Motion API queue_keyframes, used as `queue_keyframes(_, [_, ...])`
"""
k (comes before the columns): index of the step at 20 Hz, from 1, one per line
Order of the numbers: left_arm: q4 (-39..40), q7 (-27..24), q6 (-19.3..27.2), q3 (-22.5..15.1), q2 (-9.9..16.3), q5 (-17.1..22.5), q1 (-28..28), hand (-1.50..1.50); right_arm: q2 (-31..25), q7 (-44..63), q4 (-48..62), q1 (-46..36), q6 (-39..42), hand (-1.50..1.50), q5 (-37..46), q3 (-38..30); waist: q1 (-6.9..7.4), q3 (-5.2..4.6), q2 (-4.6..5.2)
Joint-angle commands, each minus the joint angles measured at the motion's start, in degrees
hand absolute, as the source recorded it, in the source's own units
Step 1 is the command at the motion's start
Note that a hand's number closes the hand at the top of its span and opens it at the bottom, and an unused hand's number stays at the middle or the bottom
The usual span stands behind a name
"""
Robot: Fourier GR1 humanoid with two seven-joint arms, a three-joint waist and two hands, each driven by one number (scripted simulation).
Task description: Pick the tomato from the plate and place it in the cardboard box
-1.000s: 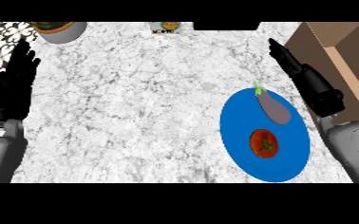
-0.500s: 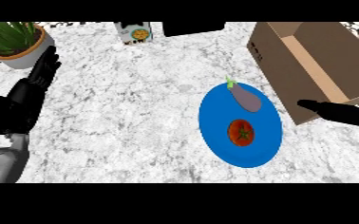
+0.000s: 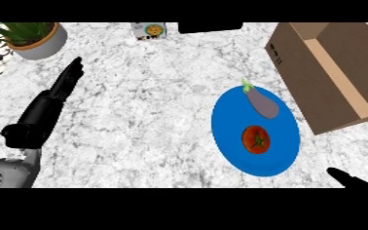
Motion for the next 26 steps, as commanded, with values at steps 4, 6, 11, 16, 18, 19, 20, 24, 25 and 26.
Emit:
queue_keyframes(4, [1.3, -3.02, -3.11, -0.01, 0.3, 0.12, -1.64, 0.0, -4.25, 13.84, -11.35, 17.47, 1.03, -1.5, 18.59, 2.38, 3.21, -0.27, 1.08])
queue_keyframes(6, [-2.23, -1.15, -2.3, -2.5, -0.97, -1.17, -0.95, 0.0, -5.98, 20.18, -13.18, 17.95, 5.19, -1.5, 23.27, 3.25, 5.13, -0.2, 1.12])
queue_keyframes(11, [1.79, -2.21, -3.13, -2.1, -1.92, -1.3, -3.68, 0.0, -5.3, 35.86, -25.26, 19.98, 15.52, -1.5, 36.09, 9.36, 5.44, -0.29, 1.57])
queue_keyframes(16, [1.92, -0.45, -3.08, -2.52, -2.98, -1.85, -6.99, 0.0, -3.77, 49.39, -27.1, 13.92, 24.7, -1.5, 44.53, 15.88, 6.76, -0.24, 1.74])
queue_keyframes(18, [1.84, -2.02, -5.7, -1.25, -1.32, -0.19, -4.6, 0.0, -2.51, 55.22, -25.71, 10.37, 28.84, -1.5, 46.24, 18.77, 7.59, -0.15, 1.54])
queue_keyframes(19, [2.64, -2.44, -5.49, -1.62, -1.84, -0.76, -5.09, 0.0, -1.71, 56.93, -24.42, 9.57, 30.26, -1.5, 48.14, 21.96, 7.4, -0.16, 1.55])
queue_keyframes(20, [1.23, -2.99, -4.2, -2.23, -2.48, -1.87, -3.57, 0.0, -0.02, 59.94, -25.36, 8.41, 31.42, -1.5, 49.82, 24.47, 7.56, -0.15, 1.34])
queue_keyframes(24, [1.71, 0.15, -4.34, -2.3, -3.76, -2.01, -6.96, 0.0, 5.91, 70.07, -23.5, -3.24, 41.23, -1.5, 52.67, 32.29, 7.52, -0.05, 1.33])
queue_keyframes(25, [5.23, -3.04, -4.11, -2.71, -4.95, -3.09, -6.41, 0.0, 8.71, 72.26, -21.69, -6.4, 43.27, -1.5, 53.52, 34.82, 7.28, -0.06, 1.46])
queue_keyframes(26, [1.64, -2.99, -6.53, 0.19, -1.33, -1.3, -2.87, 0.0, 10.79, 71.21, -17.7, -4.63, 40.39, -1.5, 57.27, 38.28, 6.93, 0.08, 1.06])
